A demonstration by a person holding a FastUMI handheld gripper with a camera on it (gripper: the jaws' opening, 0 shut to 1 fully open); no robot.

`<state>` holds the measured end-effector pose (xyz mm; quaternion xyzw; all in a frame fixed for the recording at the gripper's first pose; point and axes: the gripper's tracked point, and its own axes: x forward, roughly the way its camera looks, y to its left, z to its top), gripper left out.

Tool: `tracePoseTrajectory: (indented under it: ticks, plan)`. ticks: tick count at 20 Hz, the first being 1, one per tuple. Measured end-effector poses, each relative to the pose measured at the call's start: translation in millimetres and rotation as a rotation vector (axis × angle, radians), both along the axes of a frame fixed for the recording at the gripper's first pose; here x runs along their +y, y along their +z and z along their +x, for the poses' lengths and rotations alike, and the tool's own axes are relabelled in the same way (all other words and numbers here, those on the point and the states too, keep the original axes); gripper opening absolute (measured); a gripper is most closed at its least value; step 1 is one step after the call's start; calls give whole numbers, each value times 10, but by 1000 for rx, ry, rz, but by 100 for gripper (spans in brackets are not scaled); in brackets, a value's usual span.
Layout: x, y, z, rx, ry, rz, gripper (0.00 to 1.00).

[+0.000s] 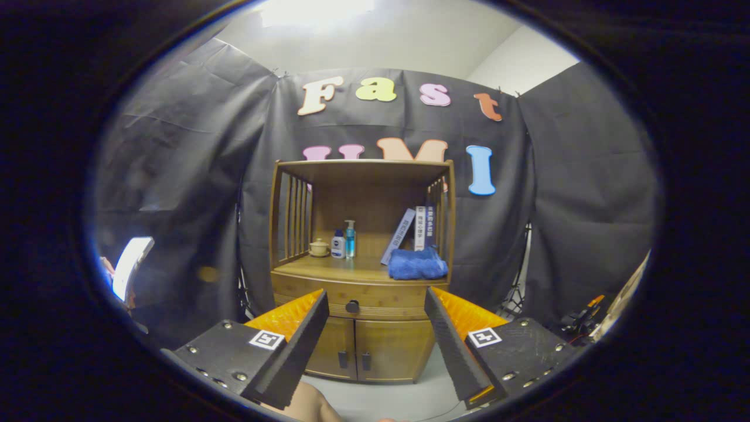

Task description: Pull open the drawer, take out the items inside it, and place them on the countertop above the cabinet.

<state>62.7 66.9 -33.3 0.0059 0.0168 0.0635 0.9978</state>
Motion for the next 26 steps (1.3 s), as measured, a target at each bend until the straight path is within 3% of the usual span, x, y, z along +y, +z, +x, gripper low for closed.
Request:
tracePoseTrajectory:
  ticks: [4,9,18,24,26]
  plan:
    - [350,-190,571,-12,44,-7,98]
    - [571,-603,1431,0,36,11,98]
    - [815,-1755,2566,163,0,10,98]
    - [950,-2324,2947,273,-27,-13,71]
    - [1060,-2428,2939,314,6,20,62]
